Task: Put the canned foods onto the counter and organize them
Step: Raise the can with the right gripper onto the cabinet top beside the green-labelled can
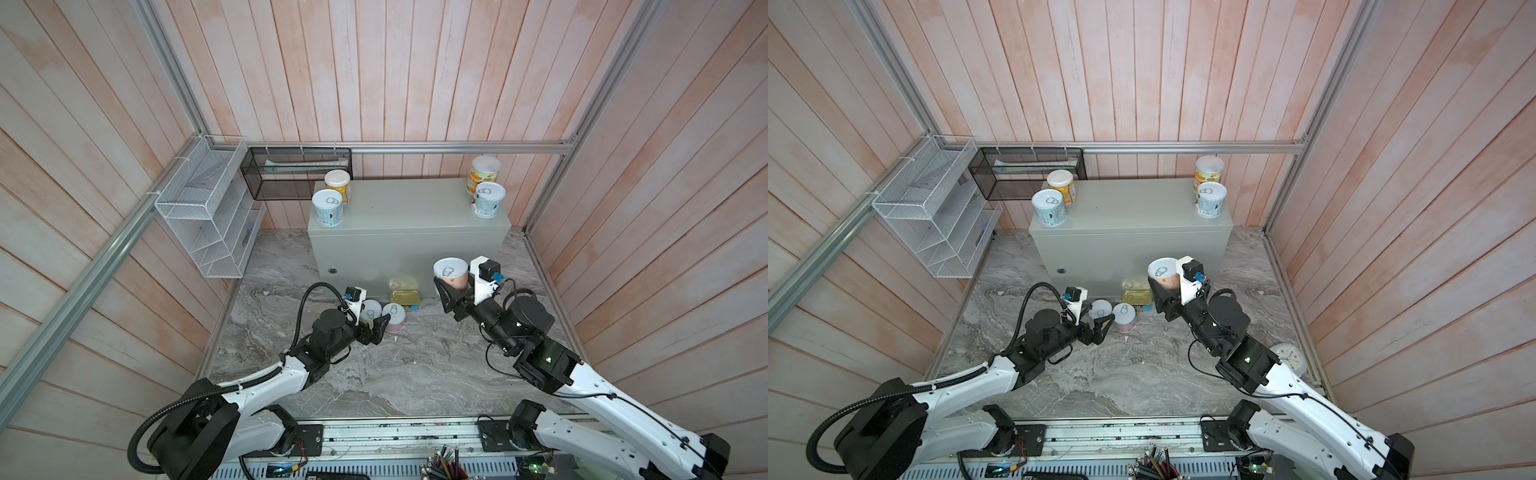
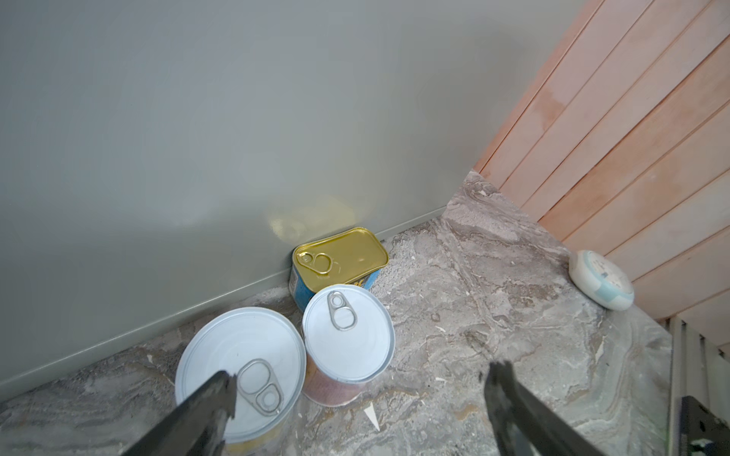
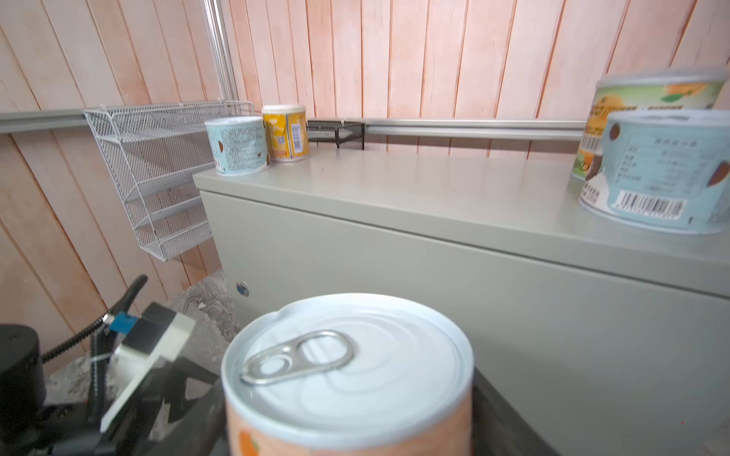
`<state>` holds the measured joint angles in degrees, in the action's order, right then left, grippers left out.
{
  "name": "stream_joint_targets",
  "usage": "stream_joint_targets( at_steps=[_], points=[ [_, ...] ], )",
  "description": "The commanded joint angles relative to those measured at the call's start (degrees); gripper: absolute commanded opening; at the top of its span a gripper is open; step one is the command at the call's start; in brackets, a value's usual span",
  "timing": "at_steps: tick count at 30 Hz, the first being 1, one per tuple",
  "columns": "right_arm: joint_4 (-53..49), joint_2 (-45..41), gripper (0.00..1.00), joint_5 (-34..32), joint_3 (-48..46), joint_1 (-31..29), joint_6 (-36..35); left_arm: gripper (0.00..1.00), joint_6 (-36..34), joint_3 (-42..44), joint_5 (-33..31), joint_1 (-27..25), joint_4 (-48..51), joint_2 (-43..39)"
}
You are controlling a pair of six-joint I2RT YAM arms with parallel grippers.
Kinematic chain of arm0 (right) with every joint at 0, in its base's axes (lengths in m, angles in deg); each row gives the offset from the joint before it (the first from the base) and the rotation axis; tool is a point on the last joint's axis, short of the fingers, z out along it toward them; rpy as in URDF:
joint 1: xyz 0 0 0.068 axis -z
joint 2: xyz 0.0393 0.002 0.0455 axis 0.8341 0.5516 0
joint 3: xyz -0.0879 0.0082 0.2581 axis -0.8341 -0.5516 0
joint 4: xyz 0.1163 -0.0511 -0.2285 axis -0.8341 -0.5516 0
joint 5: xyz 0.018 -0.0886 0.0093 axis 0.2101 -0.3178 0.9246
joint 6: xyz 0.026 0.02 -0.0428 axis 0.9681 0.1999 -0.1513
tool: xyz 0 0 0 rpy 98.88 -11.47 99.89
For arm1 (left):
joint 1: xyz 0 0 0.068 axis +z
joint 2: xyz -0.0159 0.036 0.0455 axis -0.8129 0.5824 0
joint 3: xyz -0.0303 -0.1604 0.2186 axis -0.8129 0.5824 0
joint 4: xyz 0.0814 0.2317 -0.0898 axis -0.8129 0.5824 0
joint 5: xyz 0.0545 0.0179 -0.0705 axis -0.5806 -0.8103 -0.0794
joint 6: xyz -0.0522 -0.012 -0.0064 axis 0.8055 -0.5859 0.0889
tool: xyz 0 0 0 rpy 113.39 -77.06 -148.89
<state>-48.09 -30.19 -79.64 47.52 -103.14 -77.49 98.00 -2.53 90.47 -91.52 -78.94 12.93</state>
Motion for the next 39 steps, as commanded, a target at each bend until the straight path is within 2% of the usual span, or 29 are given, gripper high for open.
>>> stream_joint_targets(
  at_steps=[1, 8, 12, 16, 19, 23, 28, 39],
  points=[
    [2.38, 1.65, 0.57, 2.35, 6.46, 0.92, -0.09, 1.0, -2.72, 1.83, 0.91, -0.36, -7.64, 0.38],
    [4.36, 9.36, 0.57, 3.11, 16.98, 3.83, -3.66, 1.0, -2.94, 3.31, -0.48, -1.08, -8.1, -0.92],
    [5.64, 13.19, 0.57, 6.57, 22.43, 10.02, -2.44, 1.0, -2.58, 3.2, -0.49, -1.09, -8.12, 0.03],
    [7.83, 17.53, 0.57, 13.08, 26.57, 17.84, 2.66, 1.0, -2.67, 3.08, -0.51, -1.17, -7.95, 0.25],
    [8.57, 21.64, 0.57, 14.58, 29.89, 20.84, 2.65, 1.0, -3.01, 3.24, -1.22, -1.15, -7.48, -0.45],
    [8.91, 26.49, 0.57, 16.11, 34.35, 22.22, -0.34, 1.0, -3.29, 3.49, -2.19, -1.17, -7.17, -0.97],
    [8.85, 30.71, 0.57, 18.39, 38.61, 23.23, 0.12, 1.0, -3.36, 3.42, -2.51, -1.17, -6.89, -0.87],
    [16.63, 37.53, 0.58, 18.45, 38.12, 23.23, 0.06, 1.0, -3.36, 3.36, -2.89, -1.17, -6.19, -1.15]
  ],
)
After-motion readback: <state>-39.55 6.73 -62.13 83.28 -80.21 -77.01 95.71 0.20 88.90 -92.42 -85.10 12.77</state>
